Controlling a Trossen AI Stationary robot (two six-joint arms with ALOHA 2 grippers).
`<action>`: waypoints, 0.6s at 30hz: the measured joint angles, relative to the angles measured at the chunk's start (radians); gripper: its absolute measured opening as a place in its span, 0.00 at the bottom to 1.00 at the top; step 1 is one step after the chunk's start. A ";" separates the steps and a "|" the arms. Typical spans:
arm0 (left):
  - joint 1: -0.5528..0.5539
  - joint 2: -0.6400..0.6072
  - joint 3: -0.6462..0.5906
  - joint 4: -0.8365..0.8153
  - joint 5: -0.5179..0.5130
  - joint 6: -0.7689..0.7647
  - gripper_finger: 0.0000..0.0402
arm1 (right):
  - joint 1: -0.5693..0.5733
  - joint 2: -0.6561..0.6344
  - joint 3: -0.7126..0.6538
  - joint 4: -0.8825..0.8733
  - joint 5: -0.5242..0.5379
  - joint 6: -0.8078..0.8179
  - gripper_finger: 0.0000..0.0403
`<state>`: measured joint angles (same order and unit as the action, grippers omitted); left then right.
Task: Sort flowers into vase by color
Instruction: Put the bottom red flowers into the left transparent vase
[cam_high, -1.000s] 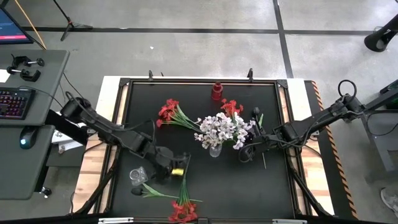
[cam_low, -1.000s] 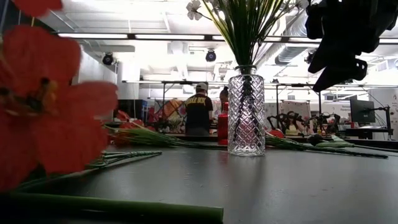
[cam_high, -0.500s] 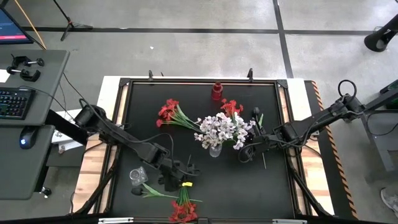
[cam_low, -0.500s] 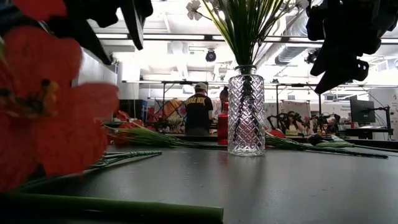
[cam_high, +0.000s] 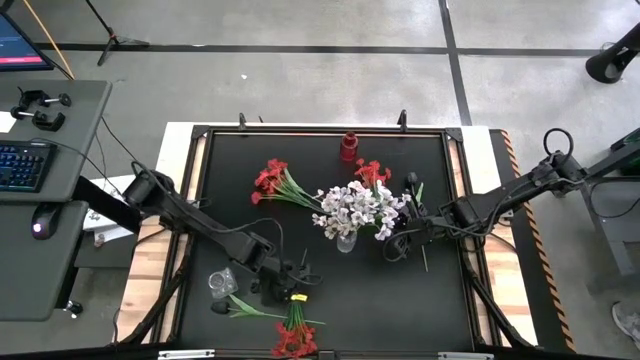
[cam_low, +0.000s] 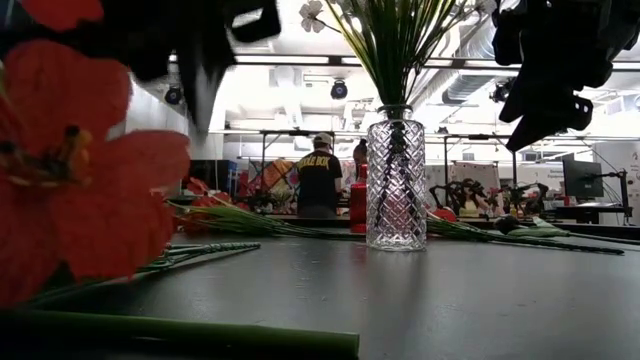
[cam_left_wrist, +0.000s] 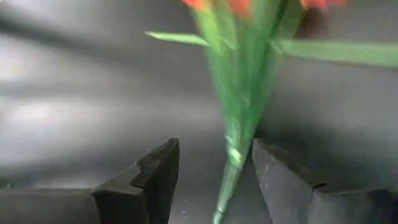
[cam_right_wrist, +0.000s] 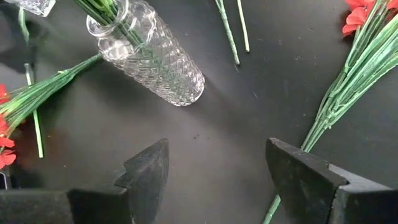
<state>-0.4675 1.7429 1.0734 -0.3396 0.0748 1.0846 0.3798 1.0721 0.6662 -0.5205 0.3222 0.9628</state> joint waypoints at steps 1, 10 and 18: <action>0.000 0.010 -0.011 -0.002 -0.008 0.061 0.48 | 0.000 0.000 0.000 0.001 0.000 0.000 0.64; 0.002 0.112 -0.014 0.109 -0.056 0.190 0.48 | 0.000 0.000 0.000 0.001 0.000 0.005 0.64; 0.005 0.138 -0.011 0.104 -0.043 0.236 0.46 | 0.000 0.000 0.000 0.000 0.000 0.005 0.64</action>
<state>-0.4622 1.8812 1.0626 -0.2360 0.0323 1.3205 0.3798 1.0724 0.6662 -0.5200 0.3225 0.9679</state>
